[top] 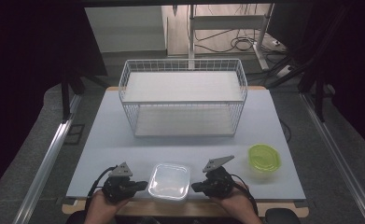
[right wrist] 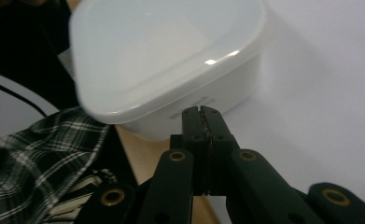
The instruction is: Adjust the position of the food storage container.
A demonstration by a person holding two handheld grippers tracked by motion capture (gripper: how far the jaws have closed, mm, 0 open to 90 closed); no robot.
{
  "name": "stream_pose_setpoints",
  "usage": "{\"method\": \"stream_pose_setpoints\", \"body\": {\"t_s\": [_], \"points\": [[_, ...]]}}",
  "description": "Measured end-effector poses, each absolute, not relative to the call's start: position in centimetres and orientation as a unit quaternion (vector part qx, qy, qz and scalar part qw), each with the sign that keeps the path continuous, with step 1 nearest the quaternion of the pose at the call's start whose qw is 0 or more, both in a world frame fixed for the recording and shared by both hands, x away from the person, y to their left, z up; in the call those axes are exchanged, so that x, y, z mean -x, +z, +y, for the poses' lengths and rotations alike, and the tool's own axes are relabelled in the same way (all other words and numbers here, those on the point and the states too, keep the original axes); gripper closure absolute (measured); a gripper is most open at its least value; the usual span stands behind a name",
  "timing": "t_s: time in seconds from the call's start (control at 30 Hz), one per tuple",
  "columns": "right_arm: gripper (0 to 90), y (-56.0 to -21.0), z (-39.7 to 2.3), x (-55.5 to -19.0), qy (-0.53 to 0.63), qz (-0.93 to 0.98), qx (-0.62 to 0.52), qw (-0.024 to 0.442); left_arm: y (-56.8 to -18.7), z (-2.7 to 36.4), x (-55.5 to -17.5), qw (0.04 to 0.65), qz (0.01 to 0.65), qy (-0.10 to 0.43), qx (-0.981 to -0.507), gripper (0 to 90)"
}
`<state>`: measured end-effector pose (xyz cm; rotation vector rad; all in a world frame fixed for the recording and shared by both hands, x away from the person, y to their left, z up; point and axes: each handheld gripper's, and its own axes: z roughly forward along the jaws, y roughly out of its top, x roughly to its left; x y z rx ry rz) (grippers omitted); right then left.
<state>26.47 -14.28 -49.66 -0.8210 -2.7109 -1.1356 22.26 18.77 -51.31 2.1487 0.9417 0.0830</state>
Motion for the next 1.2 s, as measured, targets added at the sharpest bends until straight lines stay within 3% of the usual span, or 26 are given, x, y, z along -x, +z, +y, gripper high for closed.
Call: {"method": "stream_pose_setpoints", "body": {"t_s": [0.47, 1.2], "points": [[89.5, -49.5, -14.9, -26.8, -0.366, -0.884, 0.289, 0.023, -50.8, 15.5, -23.9, 0.352, 0.376, 0.079, -0.853, 89.6], [89.5, -49.3, -17.5, -30.4, -0.353, -0.872, 0.338, -0.037, -51.1, 12.7, -27.8, 0.376, 0.372, 0.073, -0.846, 89.6]]}}
